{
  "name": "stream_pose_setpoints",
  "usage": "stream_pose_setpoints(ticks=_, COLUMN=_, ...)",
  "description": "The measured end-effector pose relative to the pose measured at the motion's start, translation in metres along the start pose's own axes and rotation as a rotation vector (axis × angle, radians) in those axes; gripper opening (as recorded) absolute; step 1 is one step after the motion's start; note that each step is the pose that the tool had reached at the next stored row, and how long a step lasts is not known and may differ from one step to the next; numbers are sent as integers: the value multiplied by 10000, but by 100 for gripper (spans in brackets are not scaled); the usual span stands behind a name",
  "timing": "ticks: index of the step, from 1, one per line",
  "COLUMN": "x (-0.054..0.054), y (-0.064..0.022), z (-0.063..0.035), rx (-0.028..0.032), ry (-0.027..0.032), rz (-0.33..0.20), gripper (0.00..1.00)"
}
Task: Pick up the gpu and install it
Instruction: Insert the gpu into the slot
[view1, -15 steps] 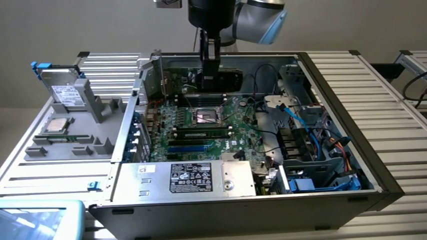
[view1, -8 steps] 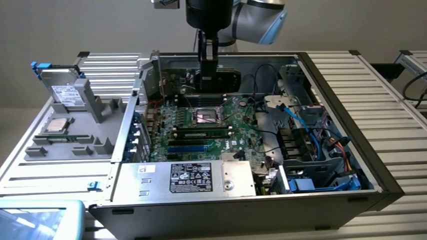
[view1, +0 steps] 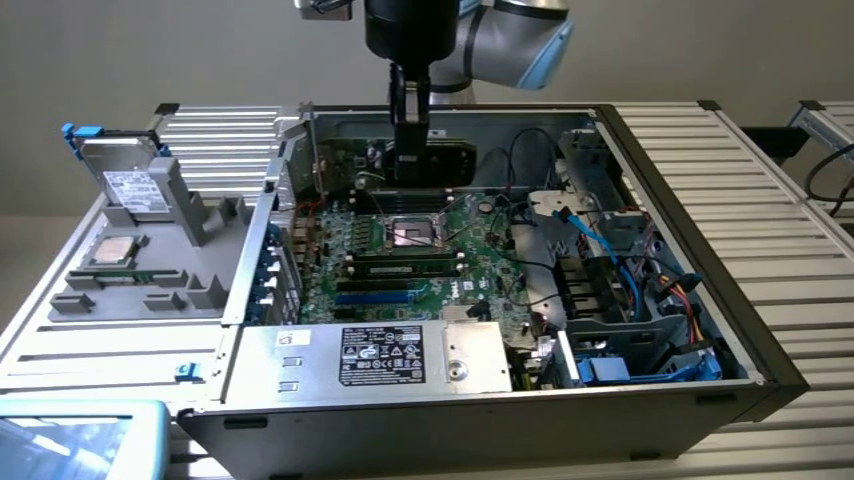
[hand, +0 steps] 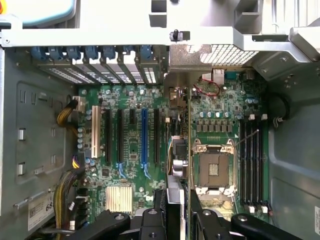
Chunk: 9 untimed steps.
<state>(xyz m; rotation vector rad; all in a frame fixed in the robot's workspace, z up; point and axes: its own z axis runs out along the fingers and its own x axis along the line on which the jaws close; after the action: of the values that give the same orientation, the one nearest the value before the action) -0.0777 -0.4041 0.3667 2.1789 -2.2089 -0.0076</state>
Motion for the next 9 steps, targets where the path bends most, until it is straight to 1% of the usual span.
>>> stream_pose_setpoints(ticks=4, x=10, y=28, z=21, rx=7, ry=1, rz=-1, gripper=28)
stream_pose_setpoints(ticks=9, x=17, y=32, z=56, rx=8, ry=9, rz=-3, gripper=28)
